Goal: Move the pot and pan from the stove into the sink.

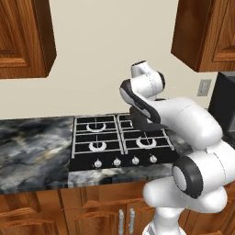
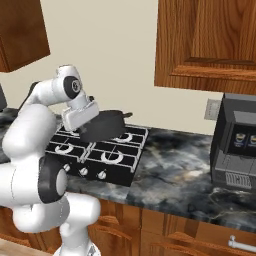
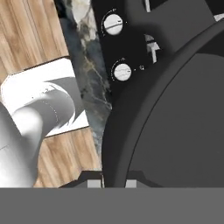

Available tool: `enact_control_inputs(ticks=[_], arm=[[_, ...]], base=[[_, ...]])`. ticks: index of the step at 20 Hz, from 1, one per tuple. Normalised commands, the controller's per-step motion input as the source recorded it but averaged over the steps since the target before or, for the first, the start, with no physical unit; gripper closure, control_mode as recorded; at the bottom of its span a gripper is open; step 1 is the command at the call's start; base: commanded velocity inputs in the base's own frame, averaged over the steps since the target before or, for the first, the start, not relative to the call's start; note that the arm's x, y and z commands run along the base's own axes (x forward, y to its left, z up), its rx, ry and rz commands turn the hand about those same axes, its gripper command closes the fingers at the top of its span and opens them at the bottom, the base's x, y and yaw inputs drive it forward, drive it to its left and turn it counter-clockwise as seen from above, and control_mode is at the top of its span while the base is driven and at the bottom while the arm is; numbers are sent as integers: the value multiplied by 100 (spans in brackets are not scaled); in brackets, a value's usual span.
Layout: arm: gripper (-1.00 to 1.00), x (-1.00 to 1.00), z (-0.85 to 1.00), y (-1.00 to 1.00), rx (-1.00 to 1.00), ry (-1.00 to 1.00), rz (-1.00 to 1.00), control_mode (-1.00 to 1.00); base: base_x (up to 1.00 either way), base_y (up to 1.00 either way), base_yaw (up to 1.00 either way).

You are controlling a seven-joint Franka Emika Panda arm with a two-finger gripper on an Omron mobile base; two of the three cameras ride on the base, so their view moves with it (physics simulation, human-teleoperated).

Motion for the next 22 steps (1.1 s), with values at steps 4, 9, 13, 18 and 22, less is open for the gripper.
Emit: enact_control_inputs(ticks=[4,9,13,18,22], arm=[[100,-89,15,9,0,0,16,-100],[100,-86,10,9,0,-3,15,-100],[100,-81,3,9,0,-22,9,-100],[100,-76,0,4,0,-40,4,-100],[100,-71,0,0,0,-44,4,-100]], base=[[0,0,0],[0,0,0],[0,0,0],[0,0,0],[0,0,0]])
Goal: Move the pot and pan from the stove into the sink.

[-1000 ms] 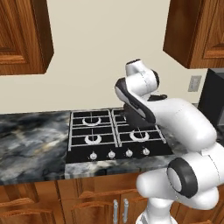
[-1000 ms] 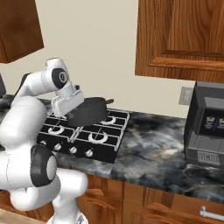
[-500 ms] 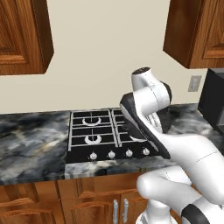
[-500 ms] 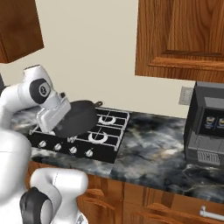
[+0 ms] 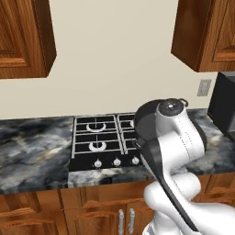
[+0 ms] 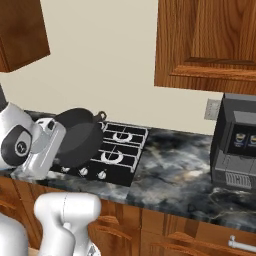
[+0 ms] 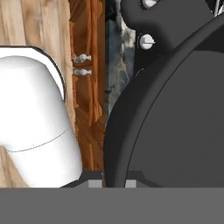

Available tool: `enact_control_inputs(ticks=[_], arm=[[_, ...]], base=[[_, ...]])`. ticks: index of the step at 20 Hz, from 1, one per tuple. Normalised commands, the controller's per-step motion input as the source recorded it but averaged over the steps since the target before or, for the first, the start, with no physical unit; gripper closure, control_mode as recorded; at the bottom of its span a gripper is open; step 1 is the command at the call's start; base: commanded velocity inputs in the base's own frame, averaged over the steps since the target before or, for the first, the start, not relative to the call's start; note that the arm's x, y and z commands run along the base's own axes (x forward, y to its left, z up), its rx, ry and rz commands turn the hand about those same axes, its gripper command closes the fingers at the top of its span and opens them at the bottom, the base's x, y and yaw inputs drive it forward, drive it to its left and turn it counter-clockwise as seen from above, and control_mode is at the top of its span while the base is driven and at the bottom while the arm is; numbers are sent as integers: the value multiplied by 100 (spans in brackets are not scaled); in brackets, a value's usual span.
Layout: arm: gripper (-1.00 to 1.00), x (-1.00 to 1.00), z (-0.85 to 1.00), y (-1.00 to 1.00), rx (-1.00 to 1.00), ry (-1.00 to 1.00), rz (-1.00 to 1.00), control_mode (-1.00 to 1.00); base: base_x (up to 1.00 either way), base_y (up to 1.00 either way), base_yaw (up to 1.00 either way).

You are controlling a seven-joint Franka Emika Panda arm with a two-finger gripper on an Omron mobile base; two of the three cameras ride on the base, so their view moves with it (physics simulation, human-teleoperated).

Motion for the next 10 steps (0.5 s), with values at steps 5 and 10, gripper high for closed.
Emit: enact_control_inputs(ticks=[5,10], arm=[[100,-11,0,0,0,-7,0,-100],[100,0,0,0,0,0,0,100]], base=[[0,0,0],[-2,0,0]])
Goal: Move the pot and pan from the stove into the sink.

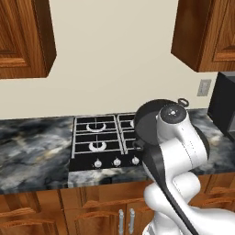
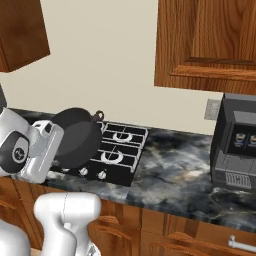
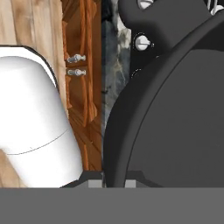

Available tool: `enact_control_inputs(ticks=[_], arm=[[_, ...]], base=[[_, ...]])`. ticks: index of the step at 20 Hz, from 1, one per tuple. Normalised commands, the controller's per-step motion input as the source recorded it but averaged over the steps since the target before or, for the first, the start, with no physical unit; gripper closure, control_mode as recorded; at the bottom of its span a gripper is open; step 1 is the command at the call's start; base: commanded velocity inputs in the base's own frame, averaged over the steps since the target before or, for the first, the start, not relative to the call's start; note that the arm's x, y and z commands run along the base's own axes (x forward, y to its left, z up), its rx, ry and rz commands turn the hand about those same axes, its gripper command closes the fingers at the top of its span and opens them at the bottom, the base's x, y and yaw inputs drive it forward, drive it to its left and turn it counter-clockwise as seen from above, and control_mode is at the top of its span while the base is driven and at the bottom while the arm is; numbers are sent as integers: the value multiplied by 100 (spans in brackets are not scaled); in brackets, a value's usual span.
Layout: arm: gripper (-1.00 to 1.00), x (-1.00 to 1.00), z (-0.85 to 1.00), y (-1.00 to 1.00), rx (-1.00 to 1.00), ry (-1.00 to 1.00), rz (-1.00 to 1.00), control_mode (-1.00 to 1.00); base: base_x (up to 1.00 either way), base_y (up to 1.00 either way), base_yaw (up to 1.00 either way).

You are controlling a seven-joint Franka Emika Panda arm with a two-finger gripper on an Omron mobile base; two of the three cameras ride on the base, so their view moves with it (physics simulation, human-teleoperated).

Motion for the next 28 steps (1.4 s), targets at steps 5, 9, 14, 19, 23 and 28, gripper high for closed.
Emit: enact_control_inputs(ticks=[5,9,14,19,23,28], arm=[[100,0,0,0,0,0,0,100],[100,0,0,0,0,0,0,100],[100,0,0,0,0,0,0,100],[100,0,0,0,0,0,0,100],[100,0,0,0,0,0,0,100],[100,0,0,0,0,0,0,100]], base=[[-24,-6,-12],[-18,-2,-37],[-8,1,-45],[-2,6,-48],[-5,3,-47],[-1,2,-49]])
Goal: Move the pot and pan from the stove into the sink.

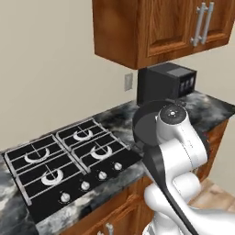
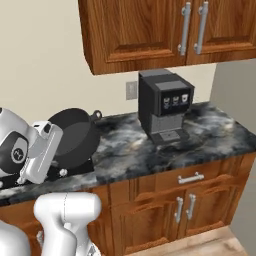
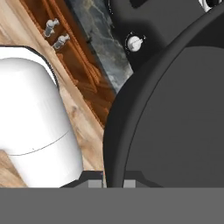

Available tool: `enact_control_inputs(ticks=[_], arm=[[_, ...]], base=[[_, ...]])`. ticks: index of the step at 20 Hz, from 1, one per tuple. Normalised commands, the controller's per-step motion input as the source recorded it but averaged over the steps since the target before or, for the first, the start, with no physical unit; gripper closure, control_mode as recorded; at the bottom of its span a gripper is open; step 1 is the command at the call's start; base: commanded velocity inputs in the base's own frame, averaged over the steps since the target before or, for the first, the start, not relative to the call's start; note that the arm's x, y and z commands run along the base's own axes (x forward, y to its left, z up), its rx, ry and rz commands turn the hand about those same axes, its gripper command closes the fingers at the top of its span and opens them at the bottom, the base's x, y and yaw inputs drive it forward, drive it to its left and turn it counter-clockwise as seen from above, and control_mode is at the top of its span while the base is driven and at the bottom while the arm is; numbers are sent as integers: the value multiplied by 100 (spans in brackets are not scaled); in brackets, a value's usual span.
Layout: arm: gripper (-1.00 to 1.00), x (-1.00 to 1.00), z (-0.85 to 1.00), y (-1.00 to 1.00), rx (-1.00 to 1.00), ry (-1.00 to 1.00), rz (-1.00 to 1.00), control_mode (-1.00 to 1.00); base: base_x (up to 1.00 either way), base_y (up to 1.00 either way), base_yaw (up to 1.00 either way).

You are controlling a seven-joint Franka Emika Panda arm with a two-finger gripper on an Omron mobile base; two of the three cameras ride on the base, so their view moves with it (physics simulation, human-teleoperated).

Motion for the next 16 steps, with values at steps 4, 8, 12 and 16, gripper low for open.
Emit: enact_control_inputs(ticks=[4,8,12,16], arm=[[100,0,0,0,0,0,0,100],[100,0,0,0,0,0,0,100],[100,0,0,0,0,0,0,100],[100,0,0,0,0,0,0,100]], base=[[0,3,-50],[0,-1,-49],[-13,-34,-35],[-14,-46,-33]])
